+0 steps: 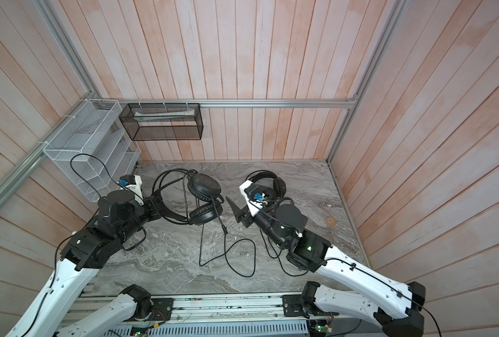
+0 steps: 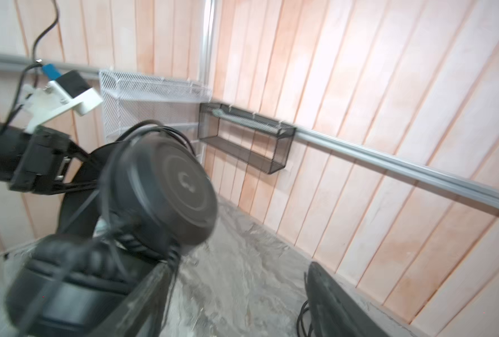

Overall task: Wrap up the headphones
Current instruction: 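Draw the cable with the right gripper back toward the robot while left lifts headphones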

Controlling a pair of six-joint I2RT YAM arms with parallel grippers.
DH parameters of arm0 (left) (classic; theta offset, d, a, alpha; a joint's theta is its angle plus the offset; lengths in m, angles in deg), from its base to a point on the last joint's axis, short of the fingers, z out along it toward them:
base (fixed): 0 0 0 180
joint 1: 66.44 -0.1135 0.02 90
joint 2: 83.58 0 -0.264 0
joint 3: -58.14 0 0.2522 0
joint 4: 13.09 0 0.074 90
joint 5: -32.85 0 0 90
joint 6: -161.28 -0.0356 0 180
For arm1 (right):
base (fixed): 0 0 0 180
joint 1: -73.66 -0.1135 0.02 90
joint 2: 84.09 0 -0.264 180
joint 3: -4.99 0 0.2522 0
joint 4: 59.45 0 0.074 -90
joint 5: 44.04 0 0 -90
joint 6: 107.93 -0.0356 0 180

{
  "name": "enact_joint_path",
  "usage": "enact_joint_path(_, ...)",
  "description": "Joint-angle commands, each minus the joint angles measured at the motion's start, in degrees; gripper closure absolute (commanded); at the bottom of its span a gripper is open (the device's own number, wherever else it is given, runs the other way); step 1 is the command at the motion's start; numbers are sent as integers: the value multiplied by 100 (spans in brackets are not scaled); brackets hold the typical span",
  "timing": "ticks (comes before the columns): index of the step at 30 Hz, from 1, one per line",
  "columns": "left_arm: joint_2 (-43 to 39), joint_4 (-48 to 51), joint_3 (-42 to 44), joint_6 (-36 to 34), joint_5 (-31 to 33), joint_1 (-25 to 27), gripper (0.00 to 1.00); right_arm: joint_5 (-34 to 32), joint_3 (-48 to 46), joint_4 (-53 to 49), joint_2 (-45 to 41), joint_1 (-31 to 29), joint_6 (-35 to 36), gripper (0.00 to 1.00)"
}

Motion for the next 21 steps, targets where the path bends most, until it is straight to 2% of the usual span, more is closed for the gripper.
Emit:
enact_joint_path(1,73,-139,-723,354,-309,-53,100,819,-679,747,153,106,-628,22)
enact_joint_path(5,359,60,-1589,260,-205,-62,100,1042,-1725,2162,224,103,-1234,20)
enact_joint_path(8,538,96,-2086,197,-203,-62,100,1438,-2262,3225,595,106,-1644,18)
enact_joint_path(10,661,146,-2386,187,-197,-62,100,1632,-2275,3469,1035,96,-1775,14)
enact_joint_path(15,861,187,-2881,262,-385,-62,100,1592,-2383,4338,2036,110,-1826,15)
enact_joint_path(21,988,223,-3237,346,-439,-62,100,2003,-1765,5079,3483,118,-2016,17)
